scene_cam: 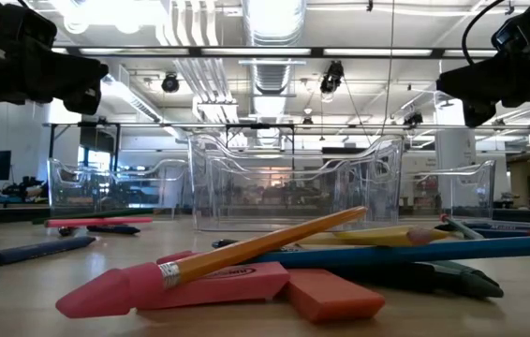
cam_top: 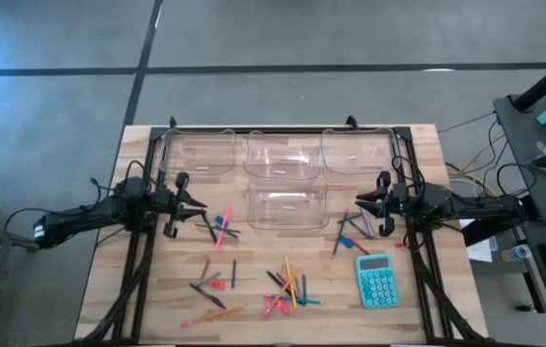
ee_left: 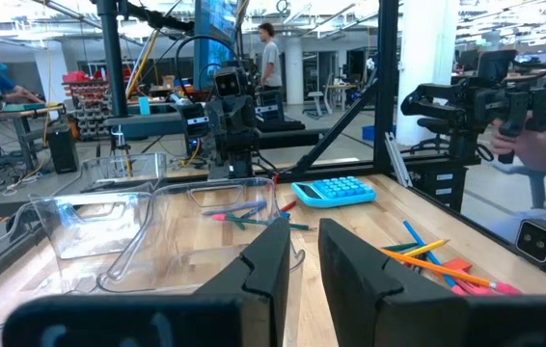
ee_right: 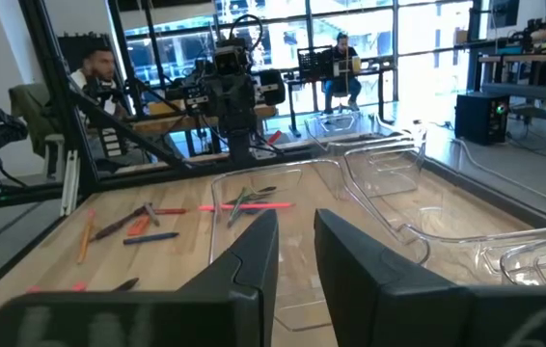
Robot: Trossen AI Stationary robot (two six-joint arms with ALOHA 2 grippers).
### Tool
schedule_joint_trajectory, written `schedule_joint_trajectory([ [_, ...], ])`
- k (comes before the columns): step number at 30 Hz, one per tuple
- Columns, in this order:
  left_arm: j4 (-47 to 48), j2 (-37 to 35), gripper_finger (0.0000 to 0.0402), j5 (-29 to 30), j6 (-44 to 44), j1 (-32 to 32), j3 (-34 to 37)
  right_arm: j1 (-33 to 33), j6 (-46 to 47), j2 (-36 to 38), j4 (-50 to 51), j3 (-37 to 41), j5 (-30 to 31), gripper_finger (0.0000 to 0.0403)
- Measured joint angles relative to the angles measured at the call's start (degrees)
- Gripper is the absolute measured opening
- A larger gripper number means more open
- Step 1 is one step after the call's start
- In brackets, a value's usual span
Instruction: Sort crayons/erasers/pens/pencils in bins
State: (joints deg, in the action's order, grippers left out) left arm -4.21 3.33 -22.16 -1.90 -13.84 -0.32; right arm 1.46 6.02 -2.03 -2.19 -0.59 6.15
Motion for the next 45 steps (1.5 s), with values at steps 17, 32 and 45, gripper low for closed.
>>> schedule_joint_trajectory([
  [17,-0.01,0.0,0.0044,0.0,0.0,0.01,0.0,-0.01,4.45,-0.13,-2.62,0.01,-0.12,0.0063],
  [32,0.0,0.0,0.0044,0.0,0.01,0.01,0.0,4.46,6.41,-5.72,-7.14,-3.46,-13.7,0.0063],
  [45,0.0,0.0,0.0044,0.01,-0.01,0.01,0.0,6.85,0.4,-19.72,-6.9,-9.97,-14.5,0.0063],
])
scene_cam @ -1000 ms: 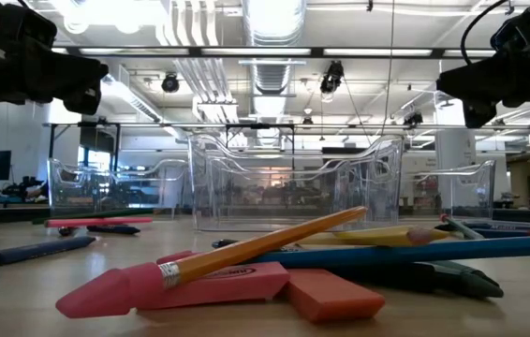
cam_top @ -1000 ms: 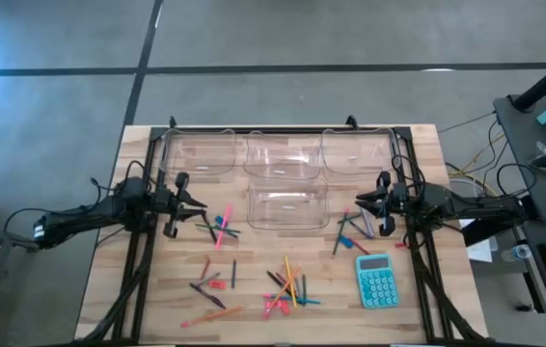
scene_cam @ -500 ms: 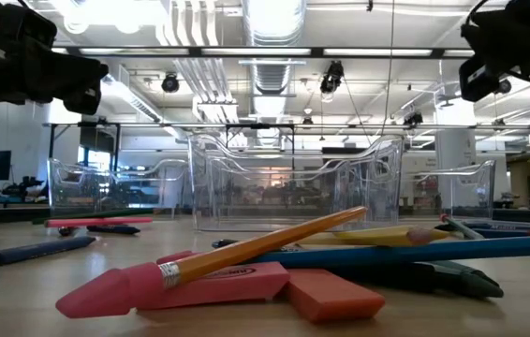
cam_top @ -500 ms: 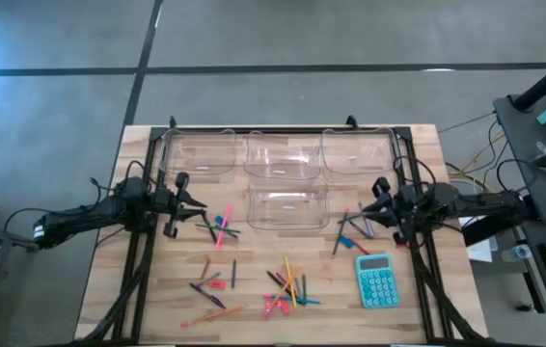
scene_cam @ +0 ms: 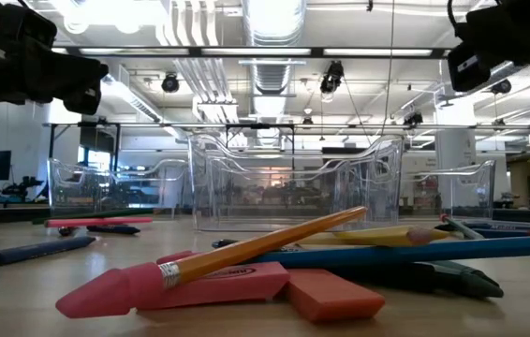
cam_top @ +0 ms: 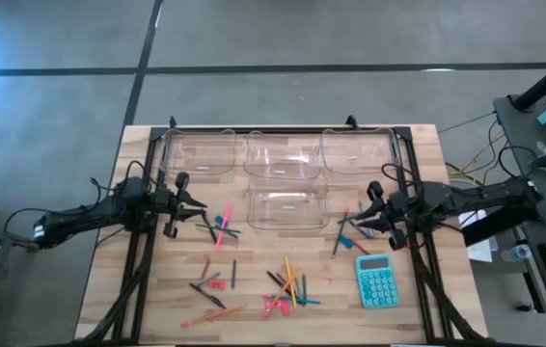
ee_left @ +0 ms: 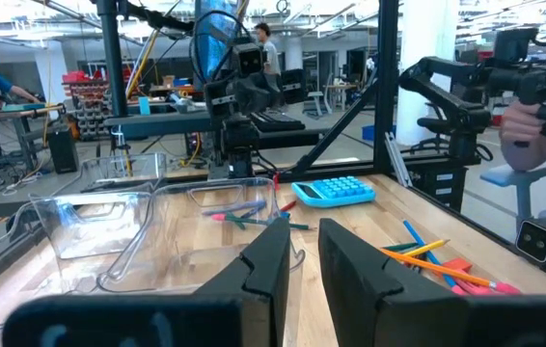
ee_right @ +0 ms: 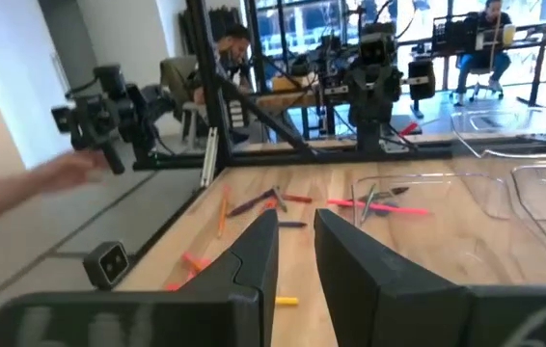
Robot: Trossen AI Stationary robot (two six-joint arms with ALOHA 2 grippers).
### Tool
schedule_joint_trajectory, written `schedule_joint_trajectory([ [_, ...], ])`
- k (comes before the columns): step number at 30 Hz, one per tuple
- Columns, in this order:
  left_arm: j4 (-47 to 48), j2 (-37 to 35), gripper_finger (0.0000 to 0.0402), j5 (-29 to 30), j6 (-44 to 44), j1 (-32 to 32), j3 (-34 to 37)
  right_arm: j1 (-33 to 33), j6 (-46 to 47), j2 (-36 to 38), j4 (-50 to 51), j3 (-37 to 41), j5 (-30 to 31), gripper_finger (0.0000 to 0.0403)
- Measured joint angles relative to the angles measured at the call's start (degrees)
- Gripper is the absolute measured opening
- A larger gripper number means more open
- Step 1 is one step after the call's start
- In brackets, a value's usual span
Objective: Sort crayons/erasers/pens/pencils in bins
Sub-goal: Put the right orange pencil into the bottom transparent bin
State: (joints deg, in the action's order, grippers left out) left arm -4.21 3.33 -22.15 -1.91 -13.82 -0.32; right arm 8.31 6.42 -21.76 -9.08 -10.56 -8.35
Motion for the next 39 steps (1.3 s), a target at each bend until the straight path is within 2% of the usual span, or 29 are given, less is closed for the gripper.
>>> schedule_joint_trajectory([
  [4,-0.02,0.0,0.0044,0.03,-0.19,-0.02,0.0,1.94,-0.46,-5.83,0.0,-2.51,-0.64,0.0063],
  [7,-3.86,-0.36,0.0044,4.71,-2.89,-0.09,0.0,4.64,-0.51,-9.52,0.15,-3.97,-0.66,0.0063],
  [8,-7.56,-0.24,0.0044,5.03,-0.79,-0.08,0.0,5.63,-0.53,-10.59,0.16,-4.32,-0.66,0.0063],
  [12,-29.36,0.98,0.0044,7.31,17.17,-0.04,-0.13,9.17,-0.96,-14.56,-0.34,-5.49,-0.61,0.0063],
  [14,-33.31,1.4,0.0044,8.53,20.18,-0.04,-1.28,10.6,-1.88,-16.83,-0.56,-5.83,0.53,0.0063],
  [17,-27.94,3.25,0.0044,8.64,19.56,-0.04,-4.85,12.23,-3.95,-21.06,-4.52,-7.48,2.99,0.0063],
  [20,-21.18,7.34,0.0044,8.74,19.58,-0.04,-8.36,13.09,-4.55,-25.57,-3.52,-9.13,3.83,0.0063],
  [28,-21.1,20.83,0.0044,7.31,20.41,0.0,-16.49,13.45,-4.94,-33.3,-4.62,-11.71,3.9,0.0063],
  [36,-20.96,30.05,0.0044,6.02,19.54,0.0,-20.85,13.45,-3.46,-38.6,-10.55,-11.68,3.94,0.0065],
  [39,-21.94,32.62,0.0044,5.89,20.79,0.09,-21.2,13.45,-3.48,-40.0,-10.9,-11.68,3.93,0.0082],
])
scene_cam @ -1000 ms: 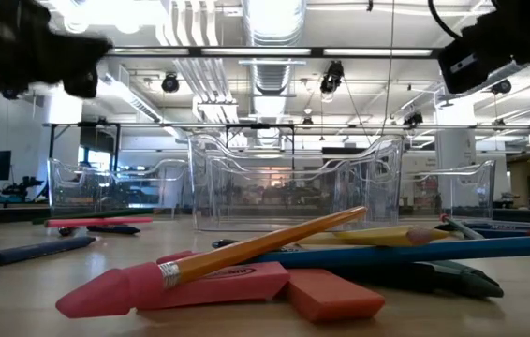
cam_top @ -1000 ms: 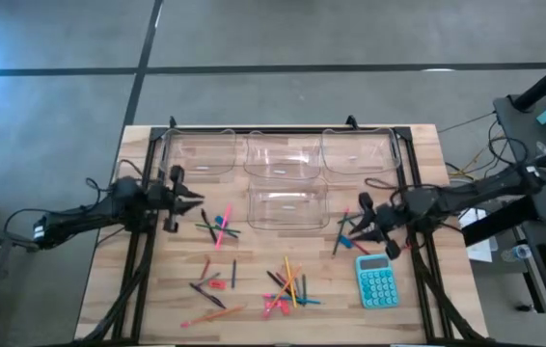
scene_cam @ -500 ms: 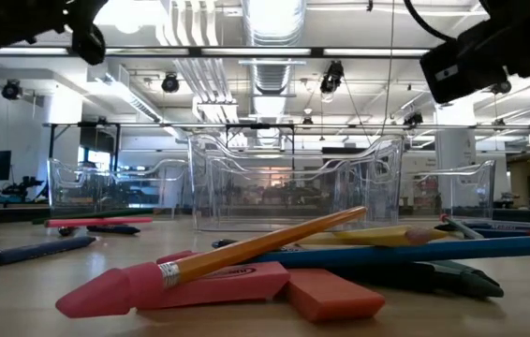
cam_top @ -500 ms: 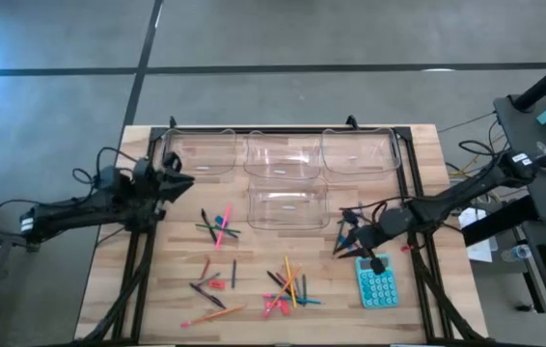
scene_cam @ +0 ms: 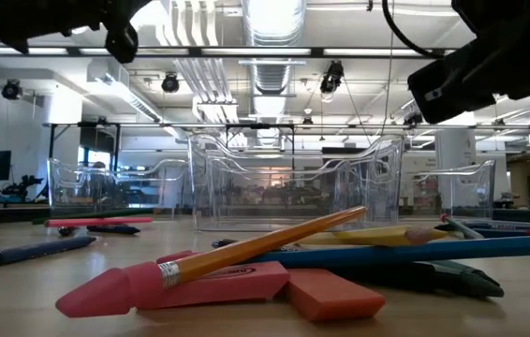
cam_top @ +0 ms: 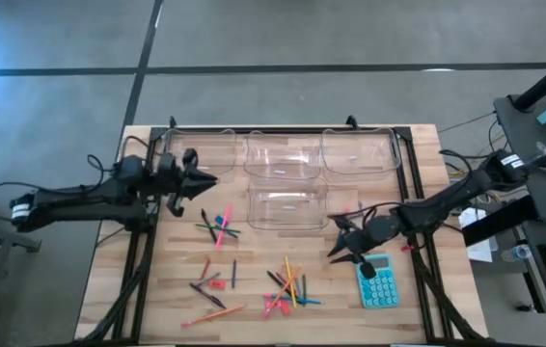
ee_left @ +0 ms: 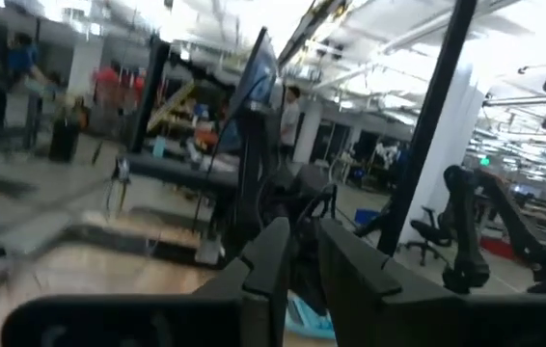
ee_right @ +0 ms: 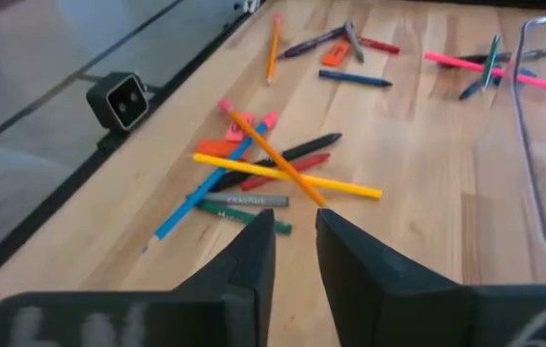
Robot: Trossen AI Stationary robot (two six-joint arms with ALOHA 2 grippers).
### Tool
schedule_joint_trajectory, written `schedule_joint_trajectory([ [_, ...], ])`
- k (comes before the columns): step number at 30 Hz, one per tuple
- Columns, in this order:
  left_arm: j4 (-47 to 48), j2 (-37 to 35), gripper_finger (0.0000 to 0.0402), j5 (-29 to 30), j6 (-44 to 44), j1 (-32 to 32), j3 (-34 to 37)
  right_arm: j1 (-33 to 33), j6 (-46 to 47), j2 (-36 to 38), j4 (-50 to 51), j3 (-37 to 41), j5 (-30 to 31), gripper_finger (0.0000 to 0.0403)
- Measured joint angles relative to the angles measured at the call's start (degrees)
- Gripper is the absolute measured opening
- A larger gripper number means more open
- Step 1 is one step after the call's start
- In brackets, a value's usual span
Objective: Sort crayons/erasers/pens/pencils in bins
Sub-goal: Put the right orange pencil into the bottom transparent bin
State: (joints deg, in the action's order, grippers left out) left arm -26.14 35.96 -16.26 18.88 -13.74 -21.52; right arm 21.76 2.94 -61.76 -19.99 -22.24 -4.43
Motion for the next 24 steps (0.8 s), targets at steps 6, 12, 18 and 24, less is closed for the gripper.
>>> schedule_joint_trajectory([
  [6,-5.35,6.57,0.0044,-0.01,0.32,0.67,0.38,0.13,-0.29,-2.37,-1.93,0.02,0.0,0.0143],
  [12,-12.65,13.11,0.0044,-0.19,0.38,2.53,0.2,0.13,-1.31,-5.77,-8.5,0.02,0.0,0.0195],
  [18,-19.46,18.44,0.0044,-0.28,0.41,5.33,-0.04,0.14,-1.73,-11.73,-15.56,0.0,-0.07,0.0205],
  [24,-22.92,21.12,0.0044,-0.3,0.45,8.1,-0.04,0.13,-3.72,-17.92,-15.03,-4.66,-0.83,0.0206],
])
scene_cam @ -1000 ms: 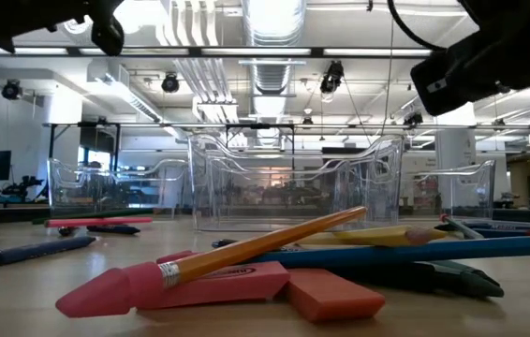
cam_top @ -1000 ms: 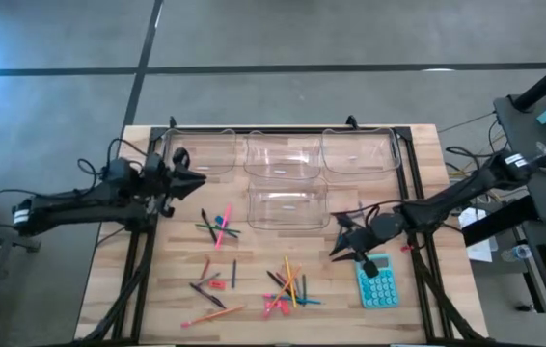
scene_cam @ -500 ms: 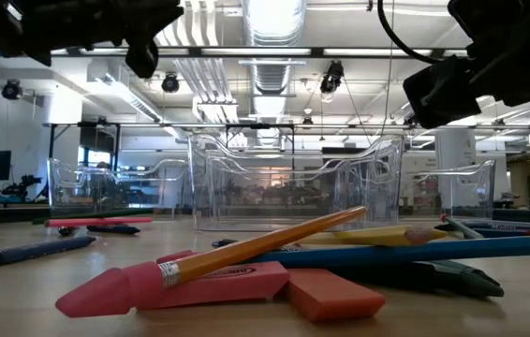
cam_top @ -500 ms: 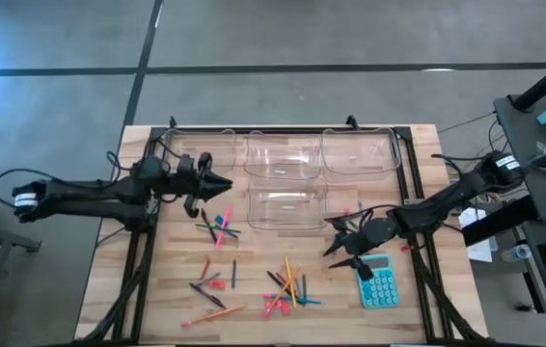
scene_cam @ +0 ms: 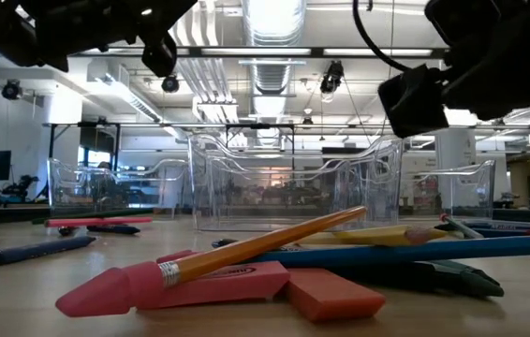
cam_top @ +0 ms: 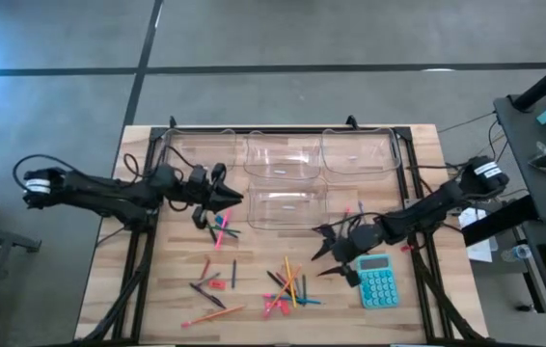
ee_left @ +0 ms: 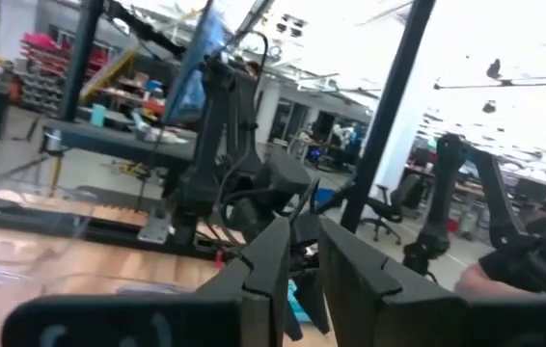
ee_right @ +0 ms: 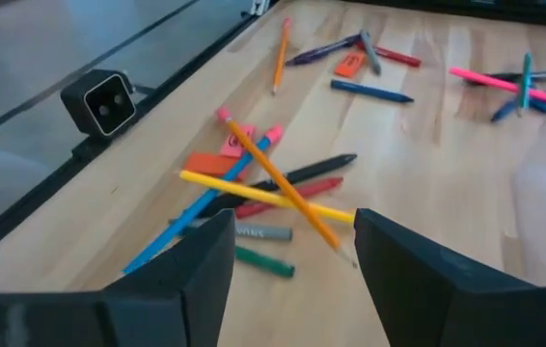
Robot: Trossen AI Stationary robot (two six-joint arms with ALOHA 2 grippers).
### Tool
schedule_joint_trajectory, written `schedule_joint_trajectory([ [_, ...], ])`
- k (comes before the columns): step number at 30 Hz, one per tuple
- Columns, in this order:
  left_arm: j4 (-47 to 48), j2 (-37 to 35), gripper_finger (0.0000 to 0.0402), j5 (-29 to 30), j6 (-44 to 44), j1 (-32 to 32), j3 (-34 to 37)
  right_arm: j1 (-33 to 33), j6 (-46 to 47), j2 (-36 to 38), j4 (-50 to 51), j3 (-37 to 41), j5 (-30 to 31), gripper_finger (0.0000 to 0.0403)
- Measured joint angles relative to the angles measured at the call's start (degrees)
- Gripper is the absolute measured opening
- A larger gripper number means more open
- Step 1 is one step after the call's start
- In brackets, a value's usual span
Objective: Sort crayons/erasers/pens/pencils in bins
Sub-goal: Put the right orange pencil into the bottom transparent bin
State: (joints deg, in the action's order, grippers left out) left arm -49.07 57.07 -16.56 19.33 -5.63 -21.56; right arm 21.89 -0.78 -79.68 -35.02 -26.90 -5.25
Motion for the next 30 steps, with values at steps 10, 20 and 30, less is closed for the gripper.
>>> schedule_joint_trajectory([
  [10,-1.33,4.17,0.0044,0.0,-0.03,4.77,0.0,0.0,-4.43,-9.06,4.18,-7.62,-1.36,0.0205],
  [20,-4.72,5.3,0.0044,0.03,-0.2,5.12,-0.74,-0.17,-4.37,-15.02,2.53,-10.51,-1.2,0.0205],
  [30,-4.36,5.47,0.0044,0.07,-0.46,5.12,-0.79,-1.35,-4.3,-18.75,2.7,-13.28,-0.95,0.0205],
])
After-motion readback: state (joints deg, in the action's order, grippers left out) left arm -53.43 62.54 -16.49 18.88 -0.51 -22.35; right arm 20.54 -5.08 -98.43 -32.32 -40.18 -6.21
